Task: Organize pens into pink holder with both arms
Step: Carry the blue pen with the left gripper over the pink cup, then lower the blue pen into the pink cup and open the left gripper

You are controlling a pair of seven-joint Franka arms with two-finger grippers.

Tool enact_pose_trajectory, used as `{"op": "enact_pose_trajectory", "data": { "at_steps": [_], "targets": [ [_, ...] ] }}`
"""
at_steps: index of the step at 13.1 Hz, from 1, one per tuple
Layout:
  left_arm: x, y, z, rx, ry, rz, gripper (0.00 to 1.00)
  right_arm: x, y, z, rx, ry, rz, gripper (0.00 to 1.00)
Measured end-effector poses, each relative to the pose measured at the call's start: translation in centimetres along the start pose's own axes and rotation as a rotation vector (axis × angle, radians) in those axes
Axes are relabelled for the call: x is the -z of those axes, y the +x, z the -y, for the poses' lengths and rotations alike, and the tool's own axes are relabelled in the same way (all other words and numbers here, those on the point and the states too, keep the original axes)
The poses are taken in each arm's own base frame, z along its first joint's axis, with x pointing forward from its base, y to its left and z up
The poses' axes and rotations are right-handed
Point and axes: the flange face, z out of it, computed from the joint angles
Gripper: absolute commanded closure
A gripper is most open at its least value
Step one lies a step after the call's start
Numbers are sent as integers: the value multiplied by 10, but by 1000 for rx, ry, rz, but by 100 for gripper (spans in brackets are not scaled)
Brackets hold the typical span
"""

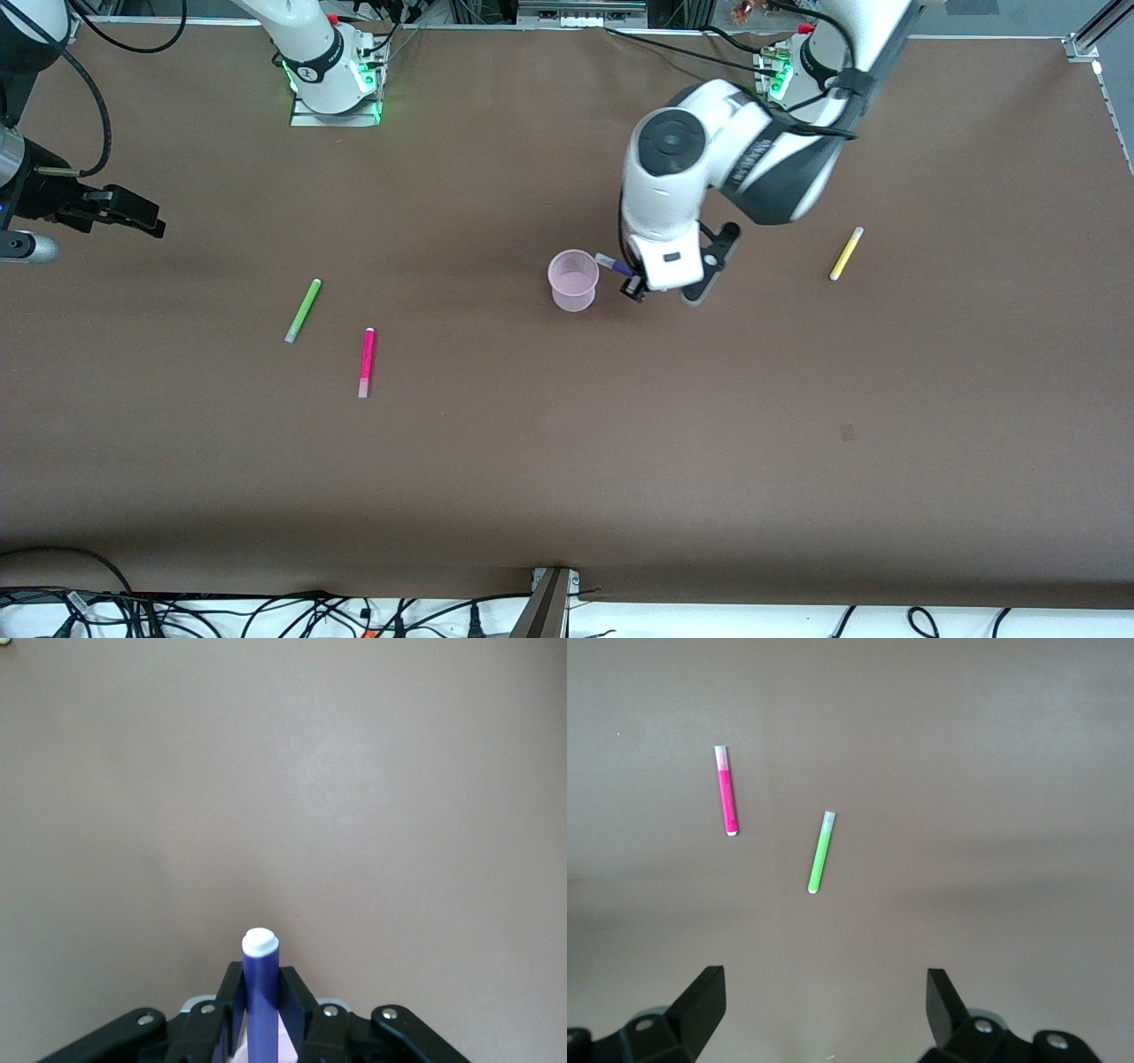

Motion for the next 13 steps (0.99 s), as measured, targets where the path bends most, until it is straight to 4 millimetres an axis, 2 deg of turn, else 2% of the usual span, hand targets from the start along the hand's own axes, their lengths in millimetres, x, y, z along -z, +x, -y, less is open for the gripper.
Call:
{"op": "enact_pose_trajectory", "data": {
  "at_steps": [3, 7, 9, 13],
  "targets": [
    [-20, -46, -4, 55, -38, -105, 100, -1, 1, -1, -2, 0, 2, 0],
    [-41, -97, 10, 34, -42, -214, 100, -1, 1, -2, -4, 0, 3, 0],
    [-49, -109, 15, 16, -43, -268, 100, -1, 1, -2, -4, 0, 3, 0],
    [-52, -112, 16, -12, -55, -326, 100, -1, 1, -2, -4, 0, 3, 0]
  ]
}}
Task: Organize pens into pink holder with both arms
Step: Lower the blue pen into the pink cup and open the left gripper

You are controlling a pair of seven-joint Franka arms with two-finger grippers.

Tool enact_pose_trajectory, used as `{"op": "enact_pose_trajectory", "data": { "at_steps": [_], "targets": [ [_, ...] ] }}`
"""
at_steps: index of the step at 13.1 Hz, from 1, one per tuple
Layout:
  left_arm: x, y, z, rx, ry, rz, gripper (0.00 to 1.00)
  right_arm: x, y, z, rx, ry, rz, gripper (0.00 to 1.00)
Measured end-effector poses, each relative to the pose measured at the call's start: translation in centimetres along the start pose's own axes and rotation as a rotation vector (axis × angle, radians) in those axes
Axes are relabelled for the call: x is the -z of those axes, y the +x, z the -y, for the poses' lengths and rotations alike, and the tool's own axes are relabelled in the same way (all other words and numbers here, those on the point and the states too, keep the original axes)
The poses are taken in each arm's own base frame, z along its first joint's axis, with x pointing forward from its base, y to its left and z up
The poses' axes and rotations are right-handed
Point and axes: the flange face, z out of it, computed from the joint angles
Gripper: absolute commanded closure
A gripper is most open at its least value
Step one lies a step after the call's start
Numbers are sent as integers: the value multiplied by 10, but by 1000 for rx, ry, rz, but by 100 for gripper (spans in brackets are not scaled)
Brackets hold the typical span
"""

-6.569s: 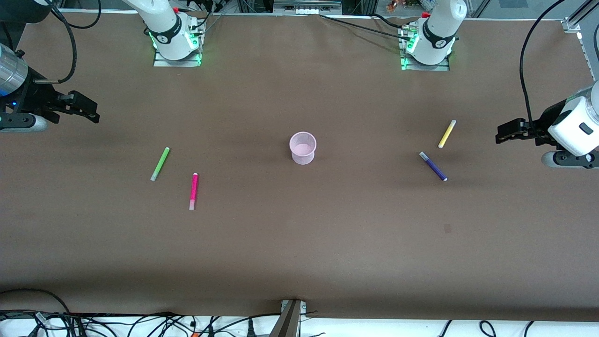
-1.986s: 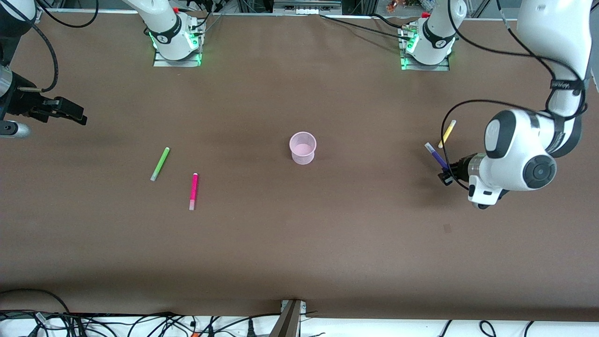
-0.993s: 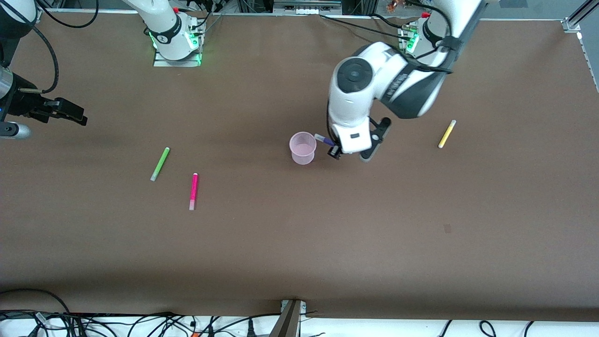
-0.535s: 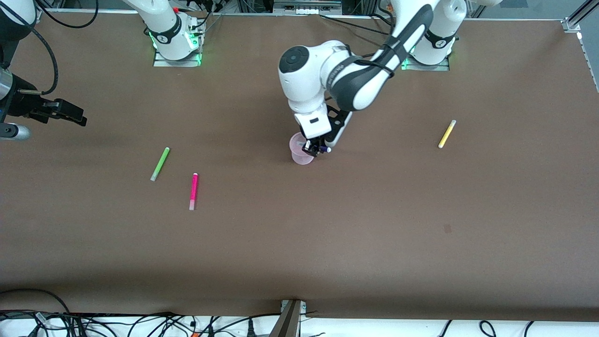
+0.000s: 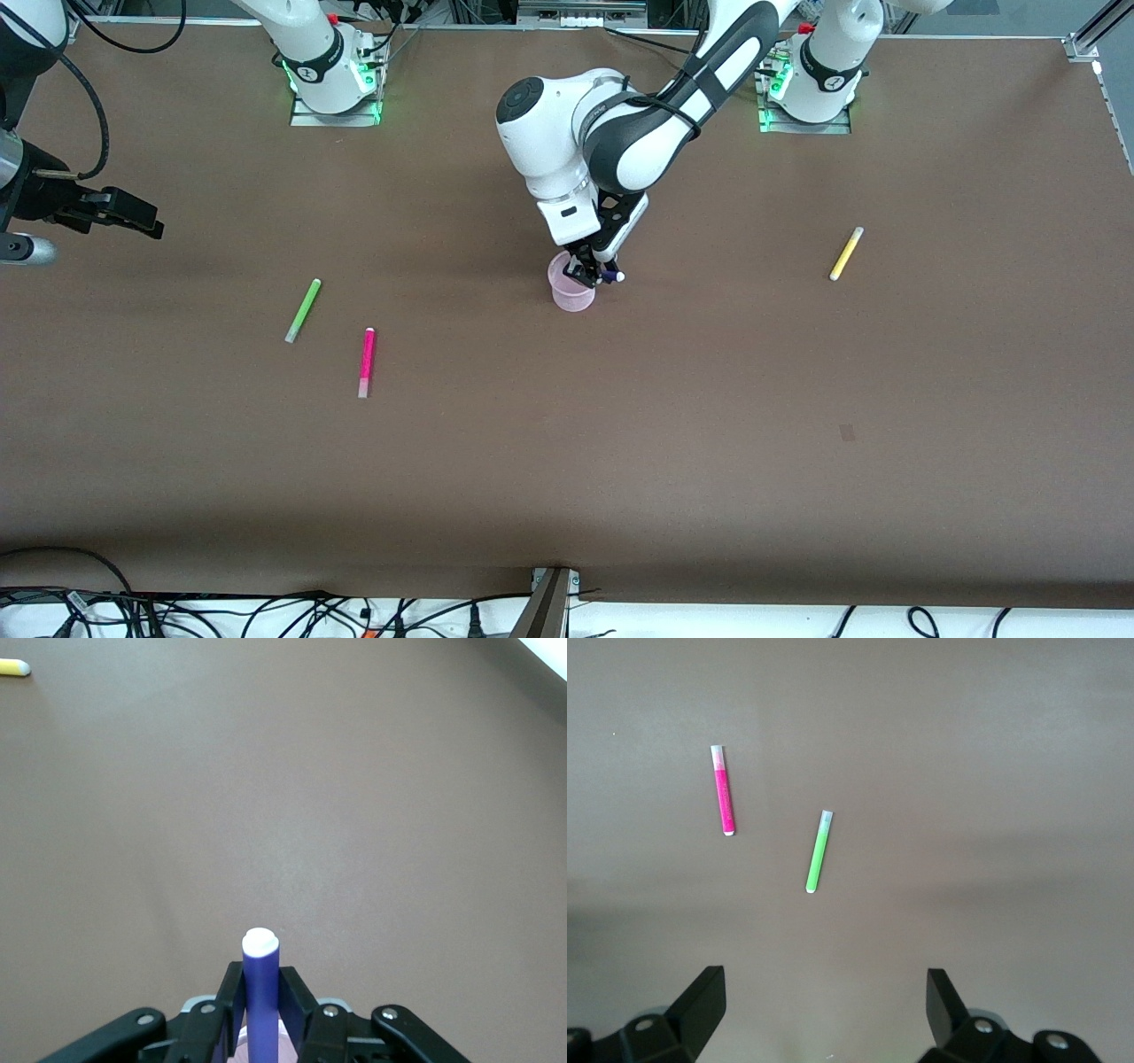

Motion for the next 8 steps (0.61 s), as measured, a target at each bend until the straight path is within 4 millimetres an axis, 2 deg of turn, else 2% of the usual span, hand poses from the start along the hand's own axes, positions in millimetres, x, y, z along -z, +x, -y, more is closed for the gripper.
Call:
{"op": "enact_pose_trajectory", "data": {
  "at_steps": [2, 6, 7, 8],
  "targets": [
    [-5, -5, 2, -11, 5, -19, 100, 0, 0, 0, 0, 0, 0, 0],
    [-7, -11, 2, -15, 2, -34, 35, 0, 0, 0, -1, 0, 1, 0],
    [-4, -8, -1, -8, -5, -32, 23, -1, 0, -2, -3, 0, 1, 0],
    [0, -5, -4, -1, -12, -30, 21, -1, 0, -3, -6, 0, 2, 0]
  ]
}}
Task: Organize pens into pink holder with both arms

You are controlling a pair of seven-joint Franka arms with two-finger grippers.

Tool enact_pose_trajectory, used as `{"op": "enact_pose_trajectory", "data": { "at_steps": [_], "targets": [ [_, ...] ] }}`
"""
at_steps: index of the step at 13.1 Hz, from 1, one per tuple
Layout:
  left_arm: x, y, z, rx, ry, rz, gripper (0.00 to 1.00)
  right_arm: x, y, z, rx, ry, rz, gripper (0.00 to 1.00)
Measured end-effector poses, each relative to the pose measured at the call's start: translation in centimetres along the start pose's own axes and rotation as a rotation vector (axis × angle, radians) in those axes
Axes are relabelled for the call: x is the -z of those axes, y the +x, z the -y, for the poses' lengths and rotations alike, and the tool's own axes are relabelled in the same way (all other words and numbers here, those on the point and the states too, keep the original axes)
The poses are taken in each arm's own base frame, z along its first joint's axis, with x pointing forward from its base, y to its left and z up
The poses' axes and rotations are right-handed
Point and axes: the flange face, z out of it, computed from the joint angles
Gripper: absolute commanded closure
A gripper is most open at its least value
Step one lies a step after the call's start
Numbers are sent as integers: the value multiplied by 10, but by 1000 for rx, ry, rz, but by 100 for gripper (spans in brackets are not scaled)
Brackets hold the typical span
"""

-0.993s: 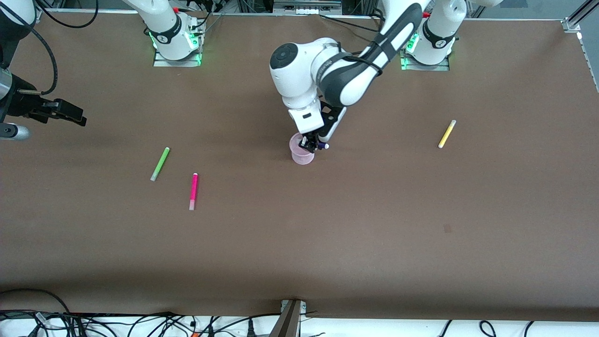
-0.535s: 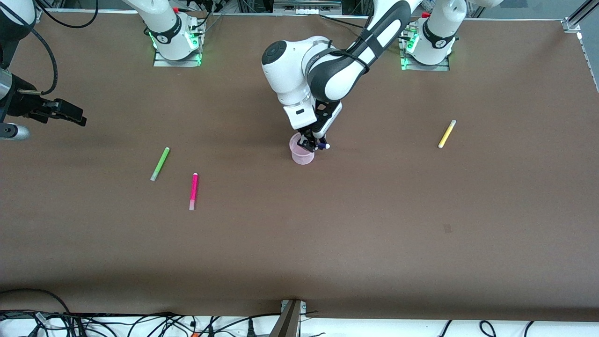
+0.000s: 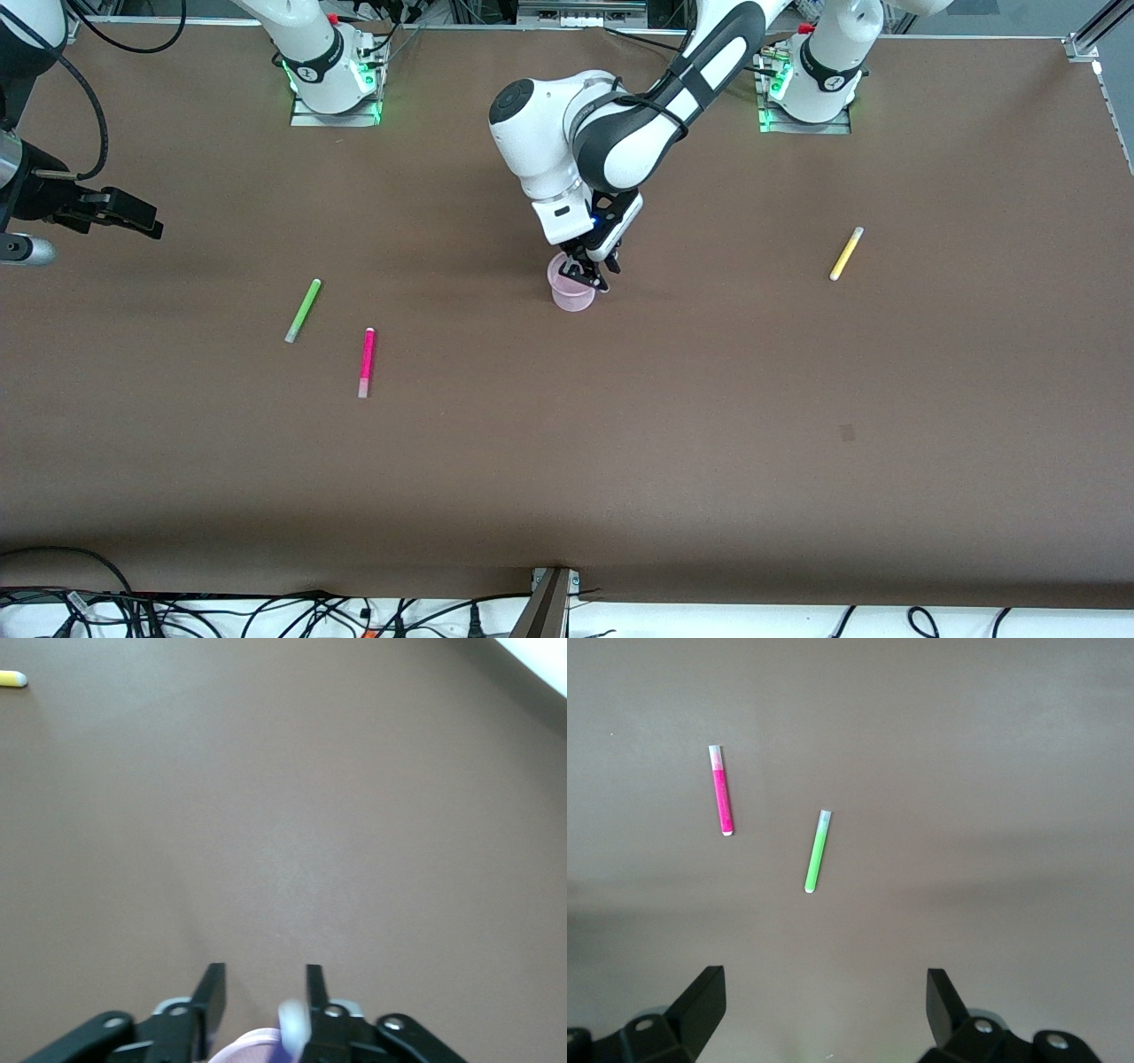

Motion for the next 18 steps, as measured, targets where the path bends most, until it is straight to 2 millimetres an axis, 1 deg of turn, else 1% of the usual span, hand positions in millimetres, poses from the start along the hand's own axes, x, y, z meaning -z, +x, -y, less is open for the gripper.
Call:
{"op": "enact_pose_trajectory", "data": {
  "at_steps": [3, 4, 5, 6, 7, 8, 10, 11, 12, 14, 15, 16, 18],
  "targets": [
    [8, 10, -8, 5, -15, 2, 14, -1, 0, -1, -2, 0, 2, 0],
    [13, 21, -14, 1, -19, 2, 11, -1, 0, -1, -2, 0, 2, 0],
    [21, 40, -22, -6, -20, 16, 7, -1, 0, -1, -2, 0, 2, 0],
    [31, 66, -29, -23, -12, 57, 0, -1, 0, -1, -2, 0, 2, 0],
    [43, 99, -35, -49, -1, 109, 0, -1, 0, -1, -2, 0, 2, 0],
    [55, 137, -39, -76, 9, 158, 0, -1, 0, -1, -2, 0, 2, 0],
    [72, 215, -35, -145, 24, 250, 0, -1, 0, -1, -2, 0, 3, 0],
    [80, 254, -28, -190, 23, 298, 0, -1, 0, -1, -2, 0, 3, 0],
    [86, 288, -19, -237, 25, 341, 0, -1, 0, -1, -2, 0, 3, 0],
    [91, 351, 2, -336, 18, 399, 0, -1, 0, -1, -3, 0, 3, 0],
    [90, 381, 12, -389, 7, 423, 0, -1, 0, -1, -3, 0, 3, 0],
    [86, 410, 23, -451, -4, 441, 0, -1, 0, -1, -3, 0, 3, 0],
    [68, 462, 45, -582, -11, 469, 0, -1, 0, -1, -3, 0, 3, 0]
  ]
}}
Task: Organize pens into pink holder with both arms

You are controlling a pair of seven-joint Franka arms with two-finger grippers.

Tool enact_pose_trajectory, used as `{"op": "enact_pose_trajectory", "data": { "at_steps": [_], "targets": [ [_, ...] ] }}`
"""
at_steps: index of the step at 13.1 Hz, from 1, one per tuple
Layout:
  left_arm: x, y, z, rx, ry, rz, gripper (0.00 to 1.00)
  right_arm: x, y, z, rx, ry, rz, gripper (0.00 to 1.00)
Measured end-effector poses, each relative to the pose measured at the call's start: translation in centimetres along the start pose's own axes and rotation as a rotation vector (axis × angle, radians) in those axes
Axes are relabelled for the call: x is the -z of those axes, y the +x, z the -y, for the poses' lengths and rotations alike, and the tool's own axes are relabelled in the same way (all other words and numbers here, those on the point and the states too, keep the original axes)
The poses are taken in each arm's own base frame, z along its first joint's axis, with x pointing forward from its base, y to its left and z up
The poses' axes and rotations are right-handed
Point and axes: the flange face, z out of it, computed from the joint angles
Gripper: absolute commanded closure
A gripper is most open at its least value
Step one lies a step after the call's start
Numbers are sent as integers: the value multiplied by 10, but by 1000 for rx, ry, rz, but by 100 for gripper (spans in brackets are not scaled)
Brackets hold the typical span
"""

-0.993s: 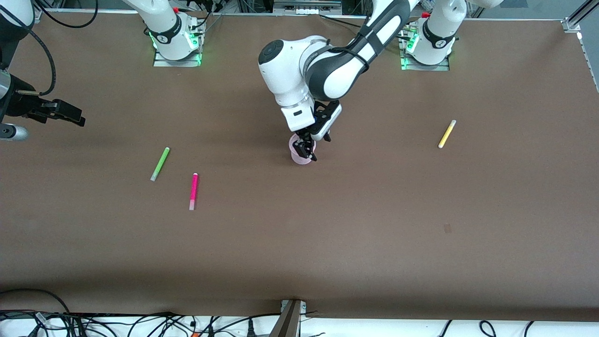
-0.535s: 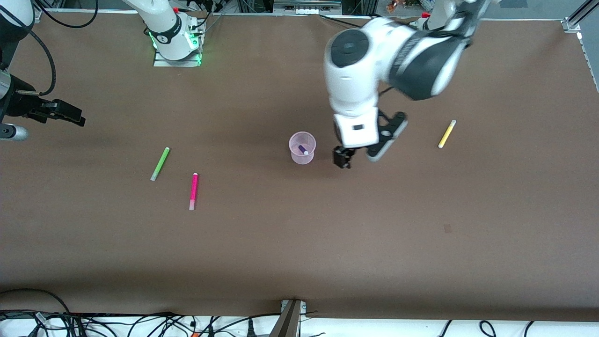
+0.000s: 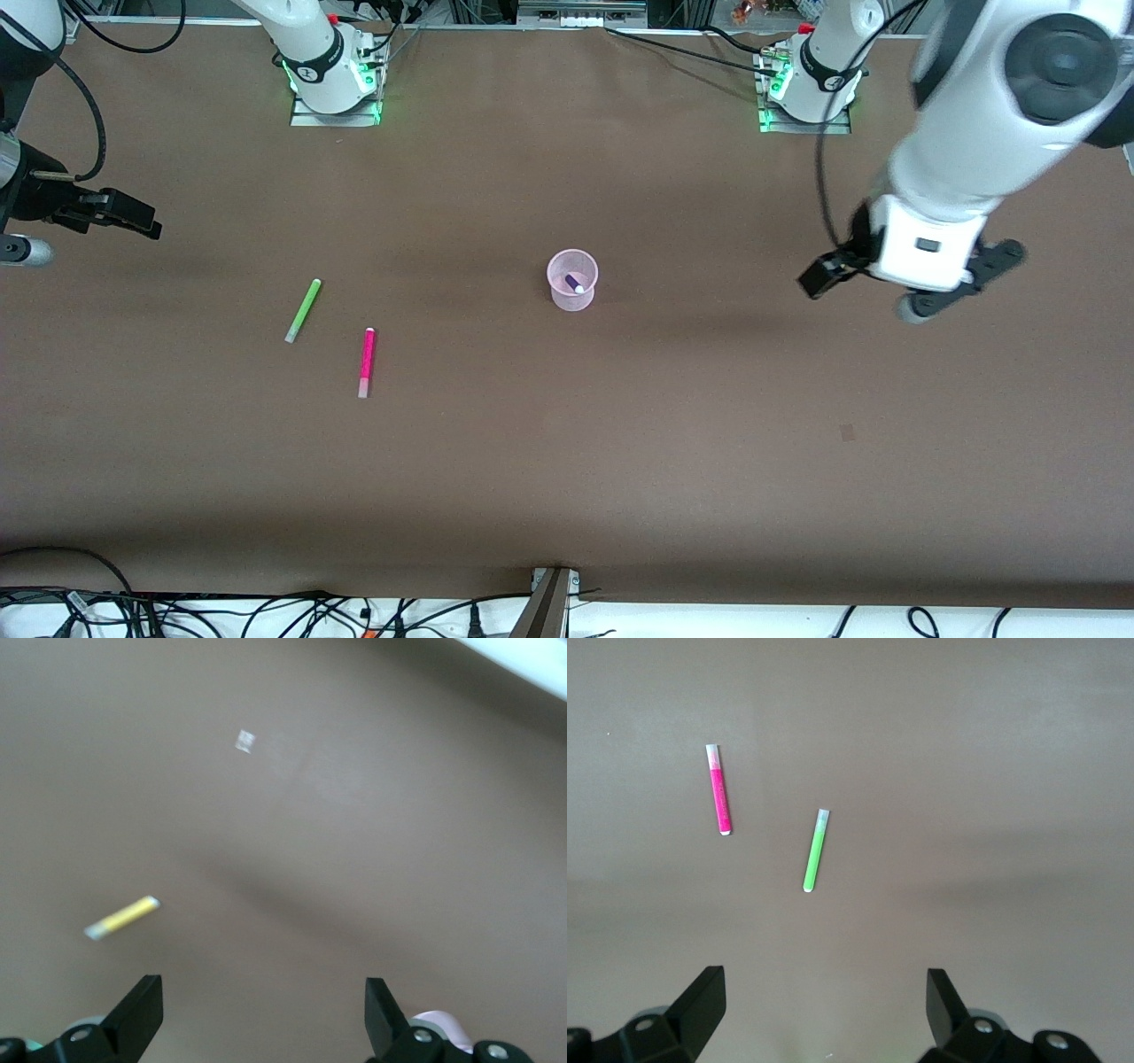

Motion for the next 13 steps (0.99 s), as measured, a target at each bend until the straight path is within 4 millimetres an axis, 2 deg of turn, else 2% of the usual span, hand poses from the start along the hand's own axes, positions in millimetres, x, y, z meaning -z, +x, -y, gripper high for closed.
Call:
{"op": "enact_pose_trajectory", "data": {
  "at_steps": [5, 7, 10, 13],
  "targets": [
    [-15, 71, 109, -258, 10, 65, 0, 0, 0, 0, 0, 0, 0, 0],
    [-26, 85, 138, -332, 9, 89, 0, 0, 0, 0, 0, 0, 0, 0],
    [-47, 94, 159, -387, 12, 130, 0, -3, -1, 0, 0, -1, 16, 0],
    [-60, 92, 158, -411, 16, 157, 0, -7, 0, 0, -1, -3, 28, 0]
  ]
}}
